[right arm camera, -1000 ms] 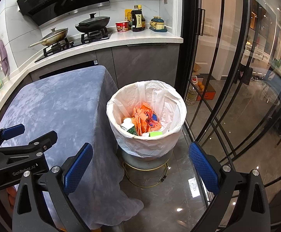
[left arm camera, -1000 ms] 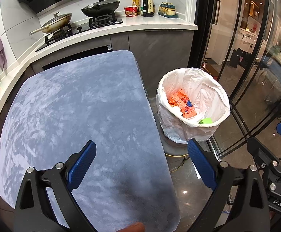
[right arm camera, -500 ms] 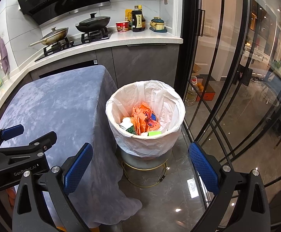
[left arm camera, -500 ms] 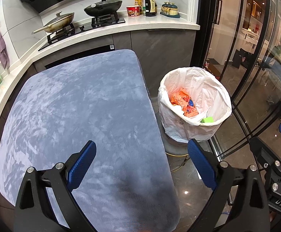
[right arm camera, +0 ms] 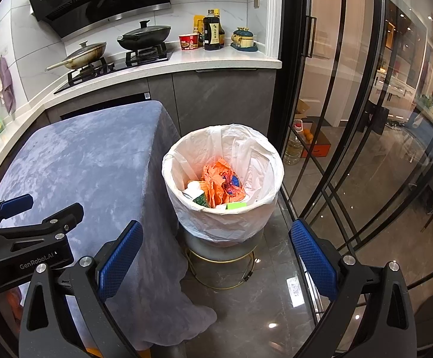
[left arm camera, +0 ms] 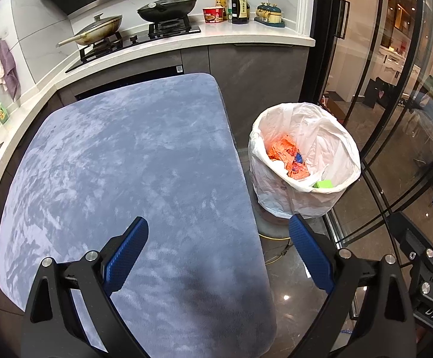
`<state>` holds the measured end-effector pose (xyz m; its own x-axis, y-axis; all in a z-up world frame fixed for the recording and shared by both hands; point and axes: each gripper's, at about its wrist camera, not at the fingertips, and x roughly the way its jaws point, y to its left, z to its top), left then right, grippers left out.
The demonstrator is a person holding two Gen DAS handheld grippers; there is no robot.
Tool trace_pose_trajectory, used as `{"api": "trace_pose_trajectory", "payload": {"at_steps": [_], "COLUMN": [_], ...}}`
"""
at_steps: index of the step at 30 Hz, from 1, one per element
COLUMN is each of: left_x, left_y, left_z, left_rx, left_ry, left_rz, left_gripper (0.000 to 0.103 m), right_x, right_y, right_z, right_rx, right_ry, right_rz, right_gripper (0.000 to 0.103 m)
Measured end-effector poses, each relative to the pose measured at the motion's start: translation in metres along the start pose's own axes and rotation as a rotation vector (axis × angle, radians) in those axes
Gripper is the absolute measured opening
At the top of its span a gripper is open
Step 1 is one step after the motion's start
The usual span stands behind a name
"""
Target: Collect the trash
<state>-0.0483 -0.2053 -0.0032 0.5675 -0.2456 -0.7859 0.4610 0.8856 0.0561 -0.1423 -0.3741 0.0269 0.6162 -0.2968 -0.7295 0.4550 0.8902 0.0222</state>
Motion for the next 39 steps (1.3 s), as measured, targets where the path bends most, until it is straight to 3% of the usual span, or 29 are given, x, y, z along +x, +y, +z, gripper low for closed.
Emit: {"api": "trace_pose_trajectory", "payload": {"at_steps": [39], "left_x": [-0.0017], "left_y": [-0.0053], "left_z": [-0.0036], "left_rx": [0.021], "left_ry": [-0.004], "left_rz": [0.006], "left_gripper": [0.091], "right_x": [-0.0007], "right_y": [-0.0075], "right_z": [-0.0022], "right_rx": [-0.004], "right_ry": [-0.001], "right_rz": [-0.002], "right_gripper": [0.096]}}
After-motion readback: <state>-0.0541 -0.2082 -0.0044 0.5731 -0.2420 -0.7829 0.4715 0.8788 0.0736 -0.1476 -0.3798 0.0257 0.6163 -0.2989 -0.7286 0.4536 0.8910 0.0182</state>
